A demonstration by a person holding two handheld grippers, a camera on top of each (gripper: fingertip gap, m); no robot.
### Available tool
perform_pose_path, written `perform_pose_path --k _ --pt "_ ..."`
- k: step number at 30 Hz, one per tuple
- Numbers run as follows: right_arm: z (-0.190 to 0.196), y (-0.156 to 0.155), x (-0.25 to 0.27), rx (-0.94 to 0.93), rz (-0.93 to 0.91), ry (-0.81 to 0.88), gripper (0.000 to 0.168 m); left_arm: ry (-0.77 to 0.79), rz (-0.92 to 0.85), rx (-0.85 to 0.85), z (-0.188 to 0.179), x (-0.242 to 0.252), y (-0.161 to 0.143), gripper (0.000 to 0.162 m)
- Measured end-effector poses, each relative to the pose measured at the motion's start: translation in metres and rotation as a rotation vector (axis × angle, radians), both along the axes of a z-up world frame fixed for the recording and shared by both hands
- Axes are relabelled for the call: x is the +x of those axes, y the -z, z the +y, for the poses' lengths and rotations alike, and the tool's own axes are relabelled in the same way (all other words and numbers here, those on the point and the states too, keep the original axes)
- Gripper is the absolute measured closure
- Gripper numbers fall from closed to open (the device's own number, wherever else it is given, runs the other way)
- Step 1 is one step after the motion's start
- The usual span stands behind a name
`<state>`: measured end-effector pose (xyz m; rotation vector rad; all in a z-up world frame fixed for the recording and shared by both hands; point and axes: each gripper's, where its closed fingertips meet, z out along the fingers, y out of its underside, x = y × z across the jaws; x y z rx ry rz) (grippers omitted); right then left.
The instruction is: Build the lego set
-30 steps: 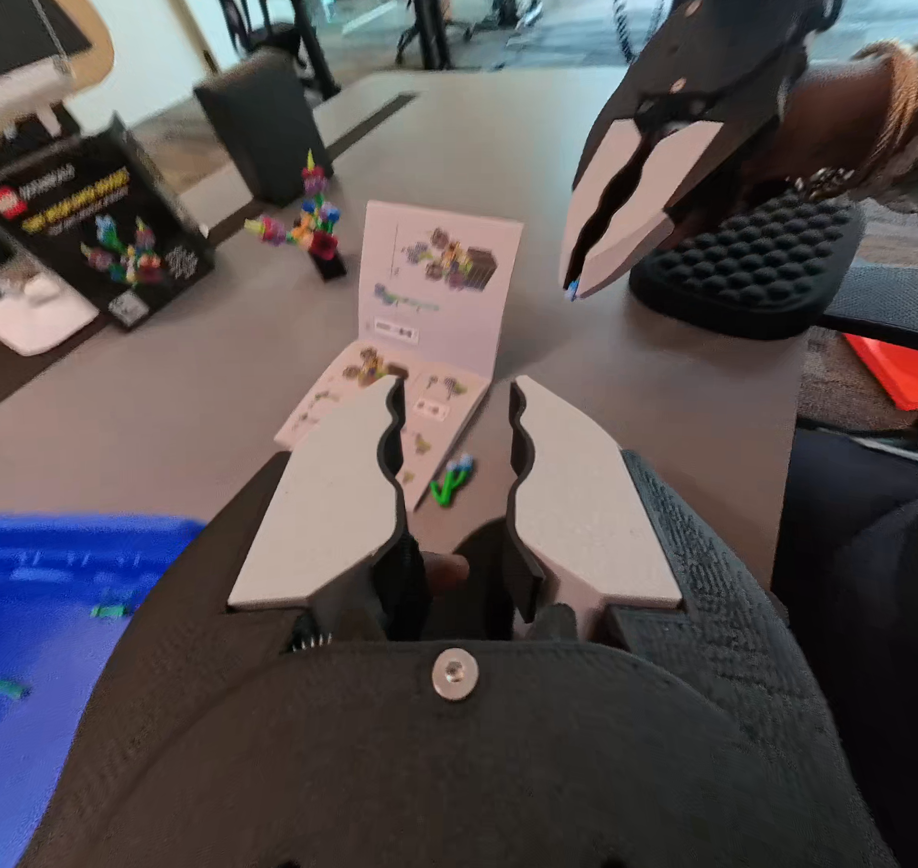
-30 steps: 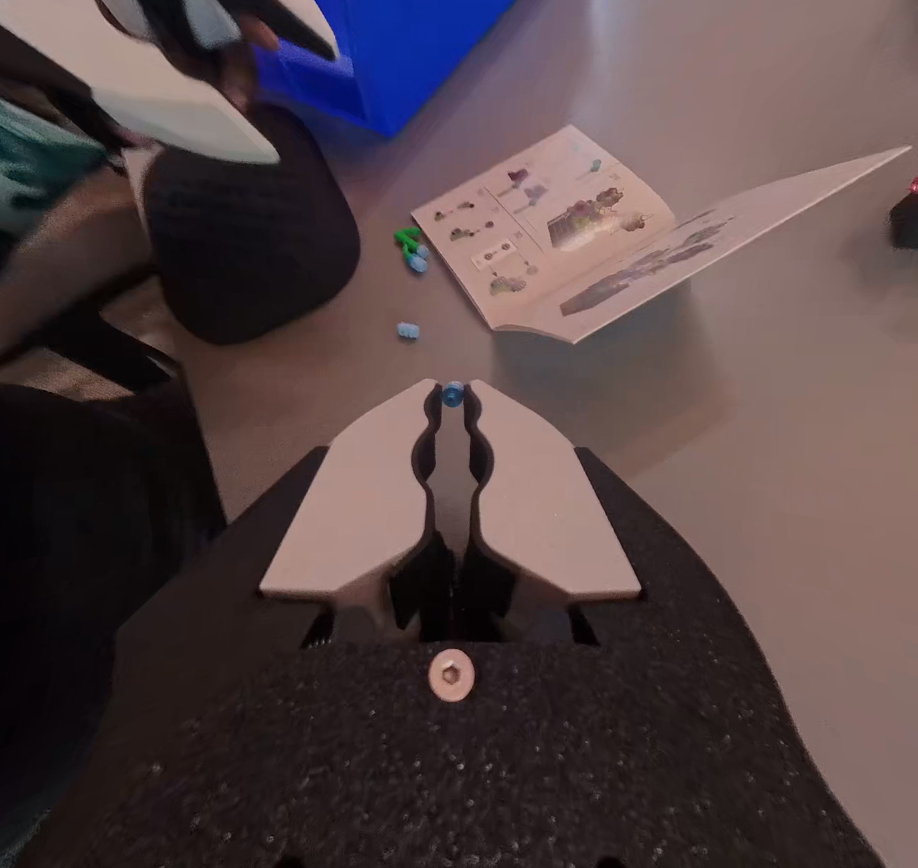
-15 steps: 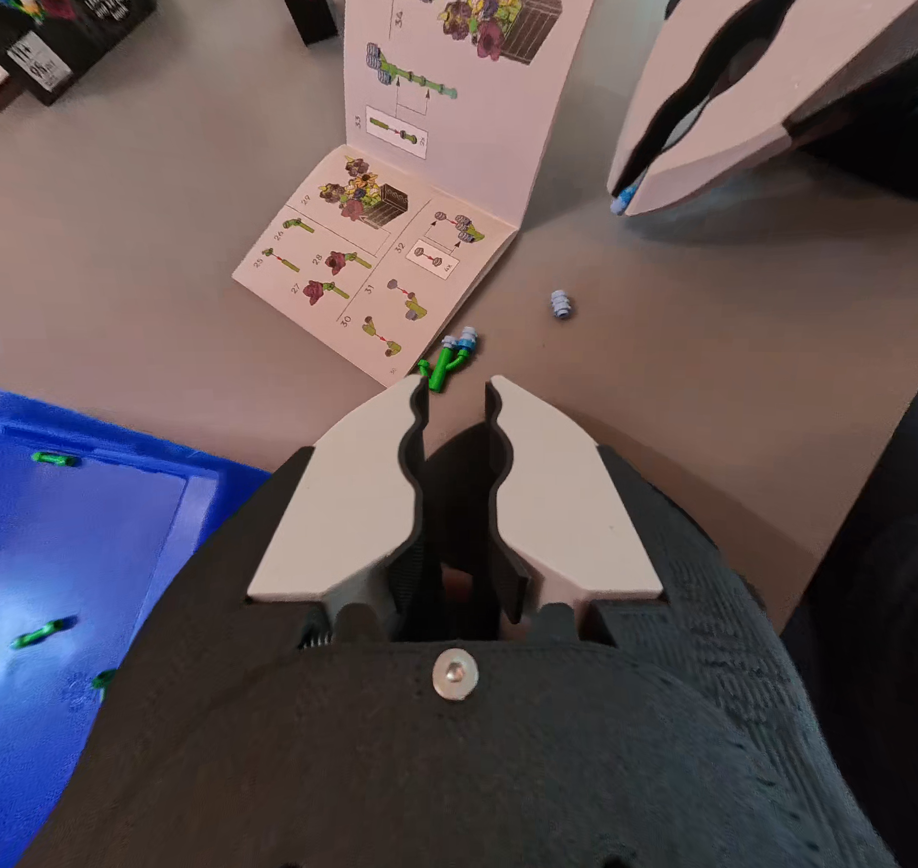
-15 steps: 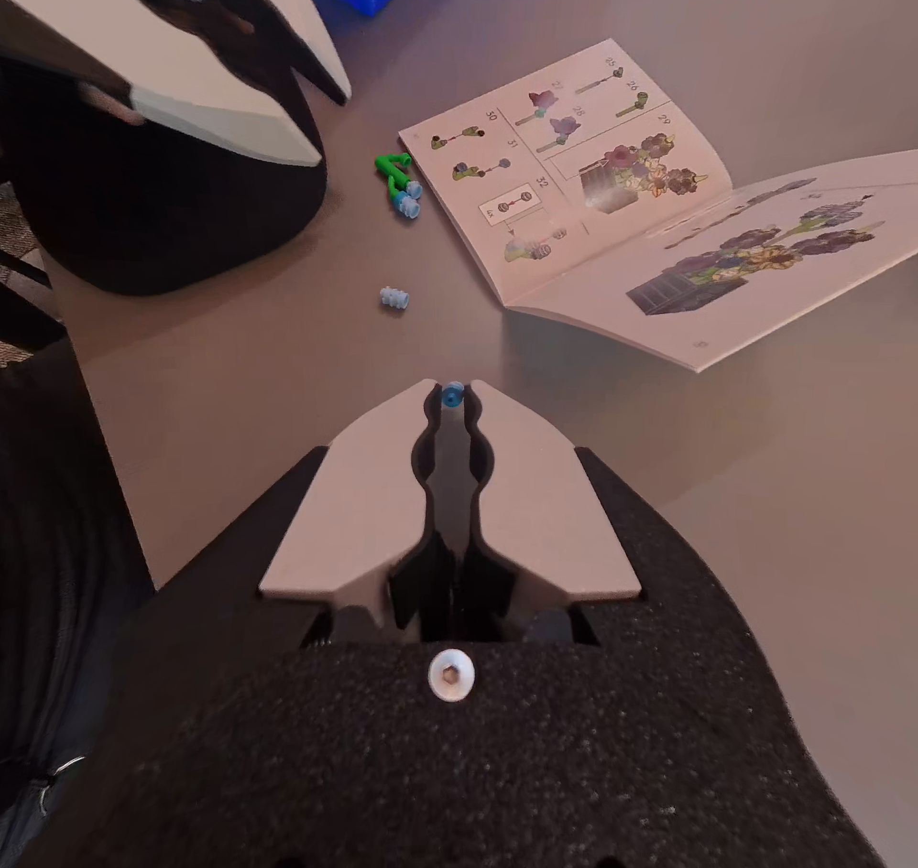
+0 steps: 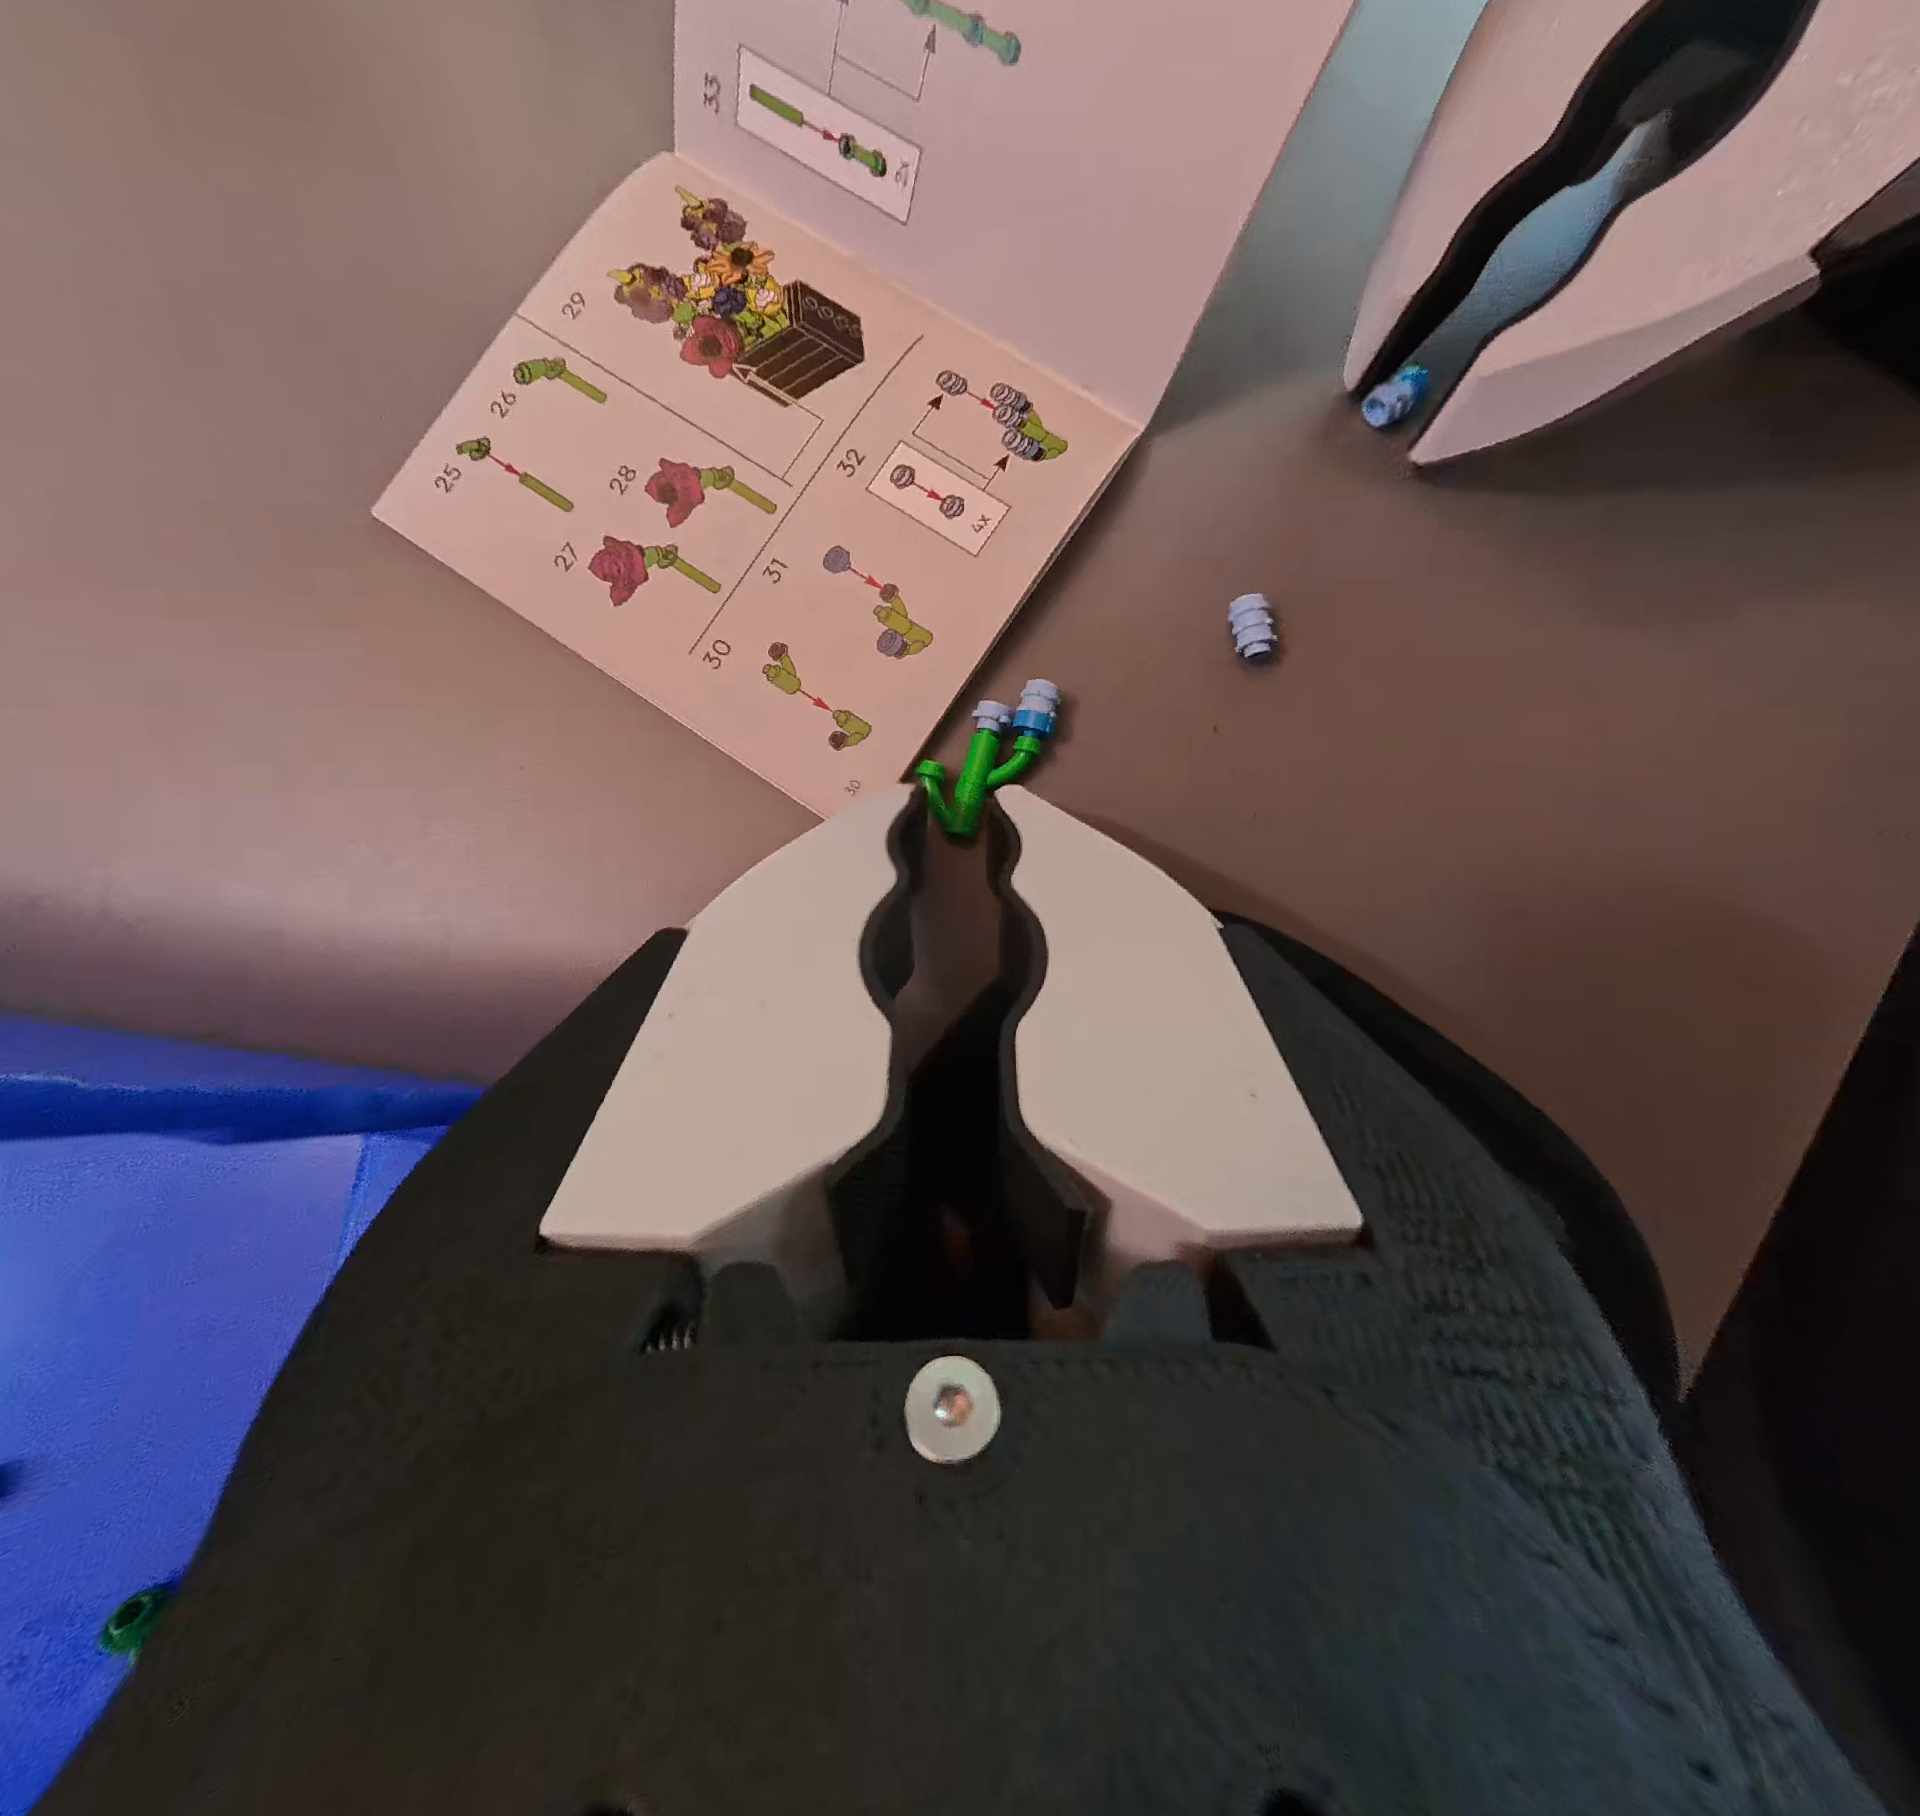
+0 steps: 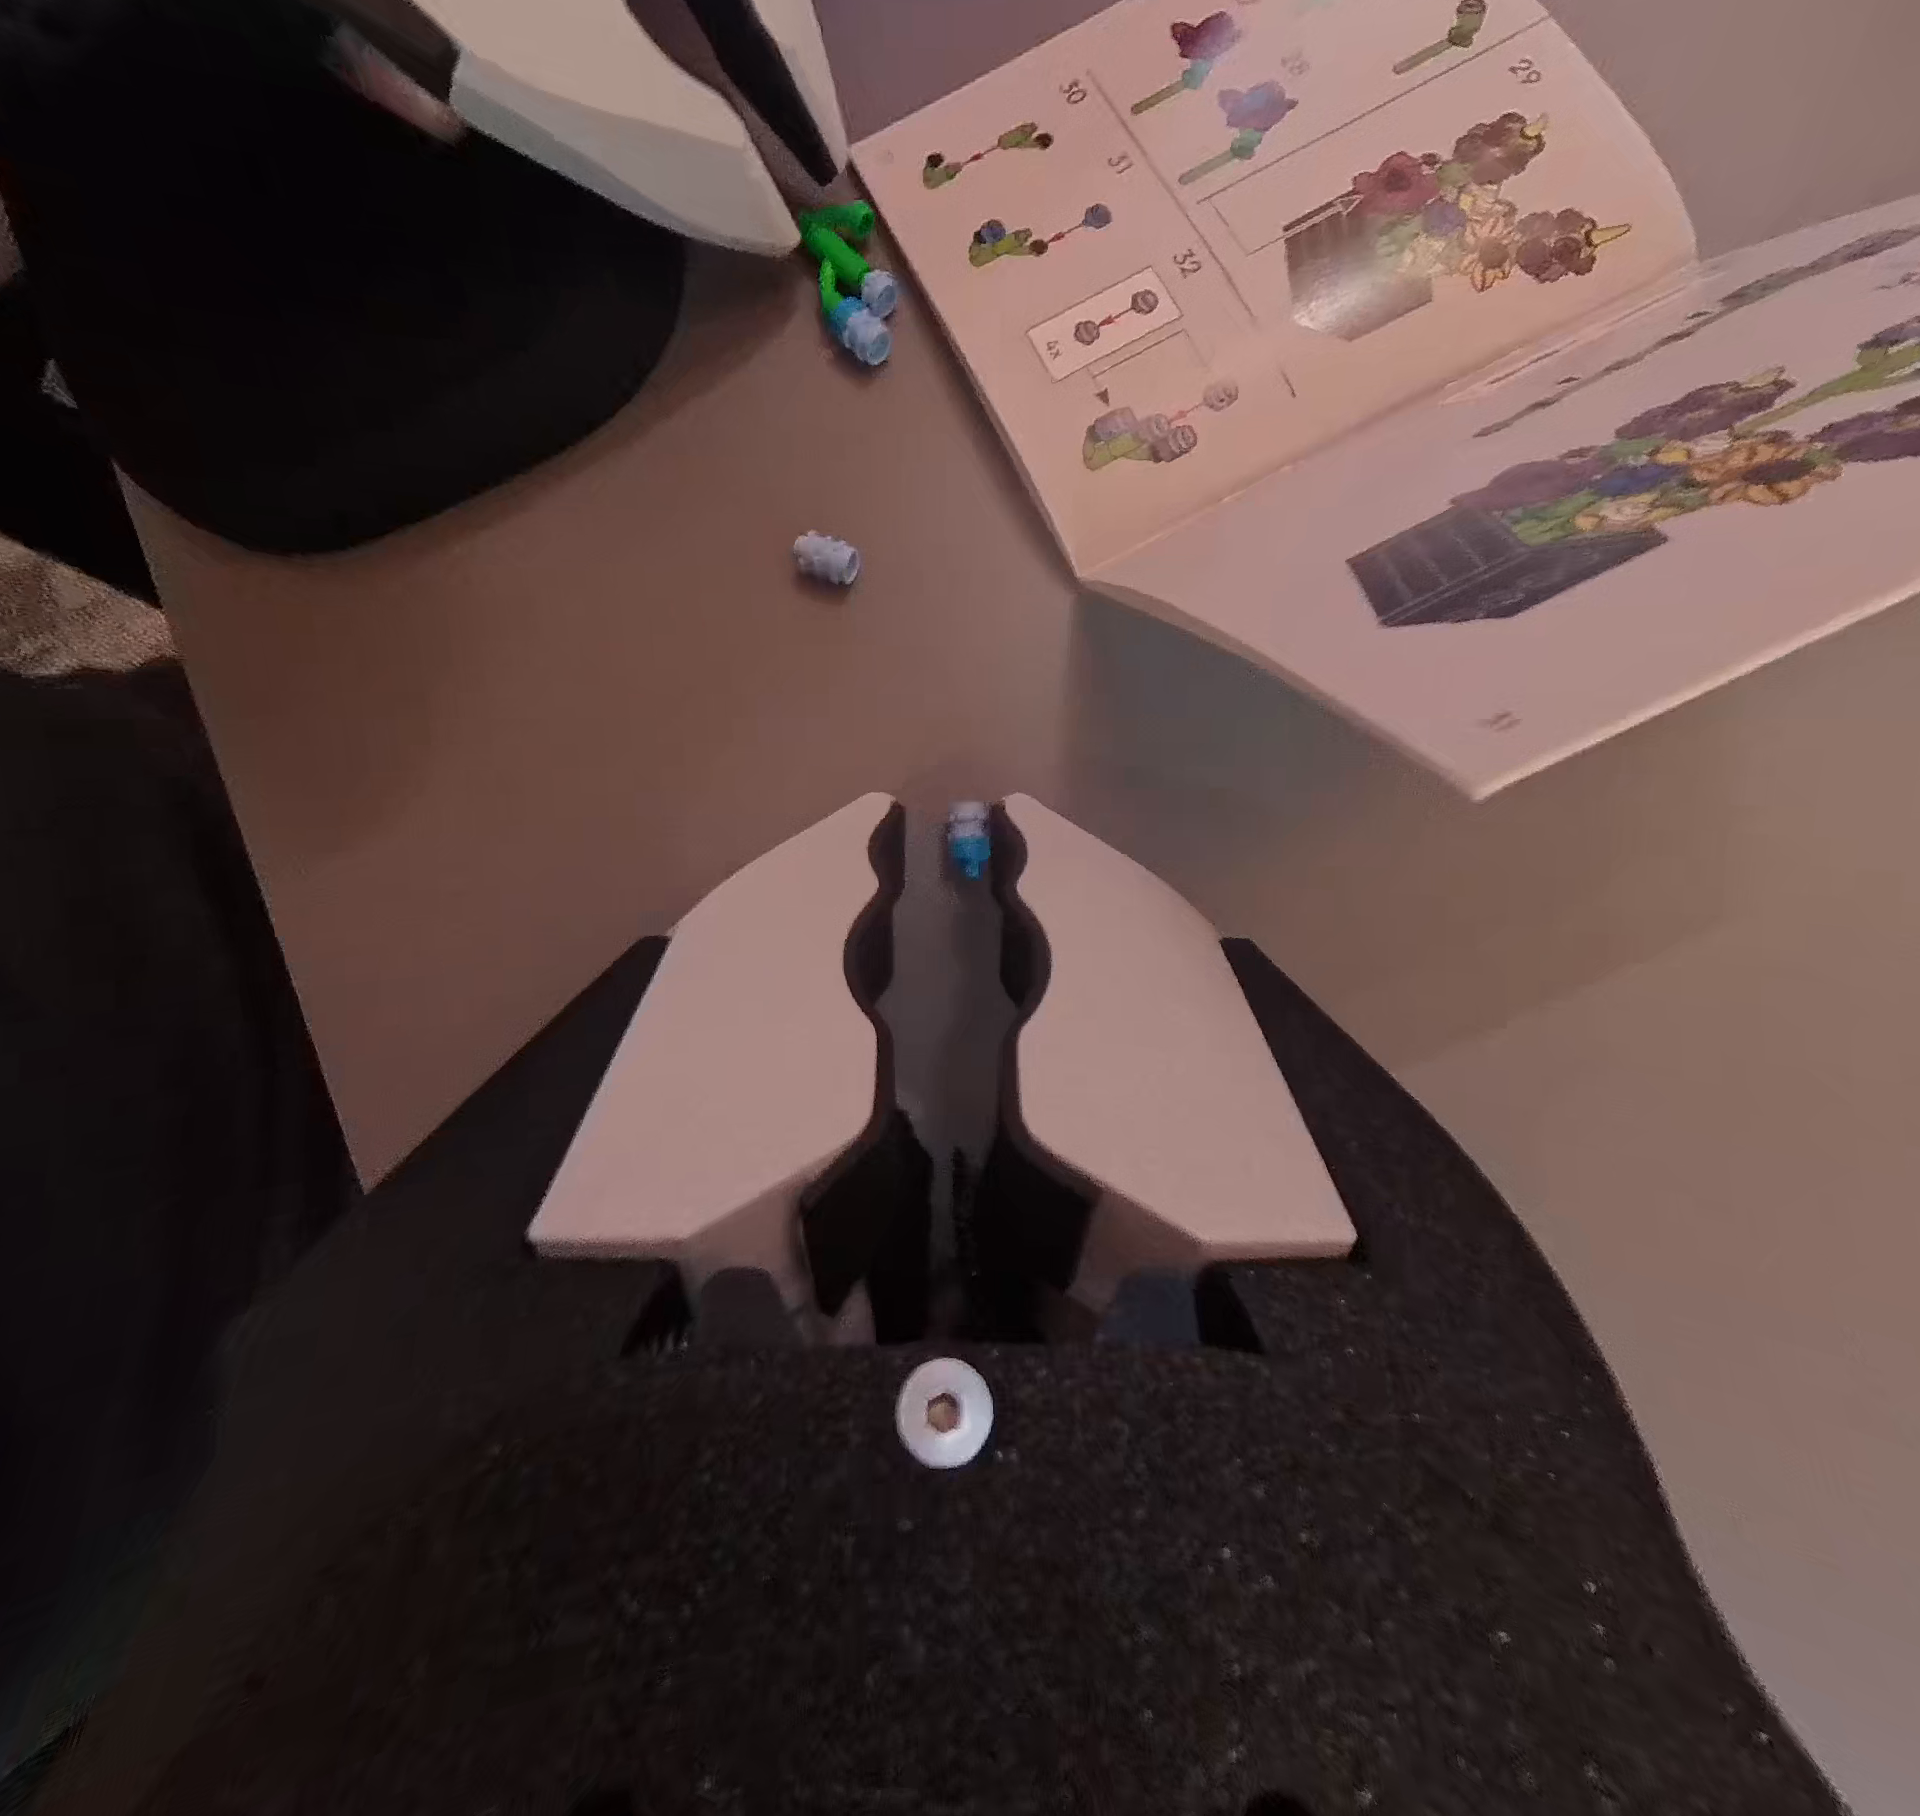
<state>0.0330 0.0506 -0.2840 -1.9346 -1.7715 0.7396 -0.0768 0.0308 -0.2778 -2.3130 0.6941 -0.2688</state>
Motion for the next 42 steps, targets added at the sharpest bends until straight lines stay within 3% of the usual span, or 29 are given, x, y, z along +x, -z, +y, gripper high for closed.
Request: perform_pose_path --k 3,9,13,16,20,29,31,34,37,42 --pt "-0.003 -0.002 0.011 0.076 -0.03 -0.016 0.141 0.04 0.059 0.044 -0.003 0.003 0.002 0.156" --pt "-0.013 -0.025 0.03 0.11 0.045 0.044 0.143 0.146 0.108 0.069 -0.012 0.014 0.003 0.157" --pt "-0.035 -0.032 0.008 0.118 0.137 -0.002 0.147 0.29 0.12 0.075 -0.03 0.033 0.002 0.154" --pt "-0.046 -0.032 -0.02 0.086 0.182 -0.059 0.147 0.258 0.101 0.086 -0.03 0.033 0.0 0.144" --pt "-0.052 -0.023 -0.043 0.021 0.158 -0.129 0.144 0.266 0.081 0.069 -0.031 0.033 0.001 0.144" --pt "-0.05 -0.004 -0.066 0.087 0.135 -0.125 0.141 0.261 0.006 0.032 -0.031 0.034 0.001 0.147" --pt "-0.051 -0.001 -0.069 0.106 0.122 -0.147 0.151 0.261 -0.038 0.021 -0.031 0.035 -0.001 0.148" --pt "-0.052 -0.003 -0.07 0.135 0.14 -0.204 0.152 0.262 -0.104 0.024 -0.031 0.035 -0.007 0.147" --pt "-0.051 -0.023 -0.065 0.309 0.238 -0.328 0.153 0.262 -0.184 0.056 -0.031 0.035 -0.019 0.146" --pt "-0.056 -0.07 -0.048 0.87 0.373 -0.652 0.153 0.298 -0.332 0.14 -0.035 0.044 -0.047 0.147"
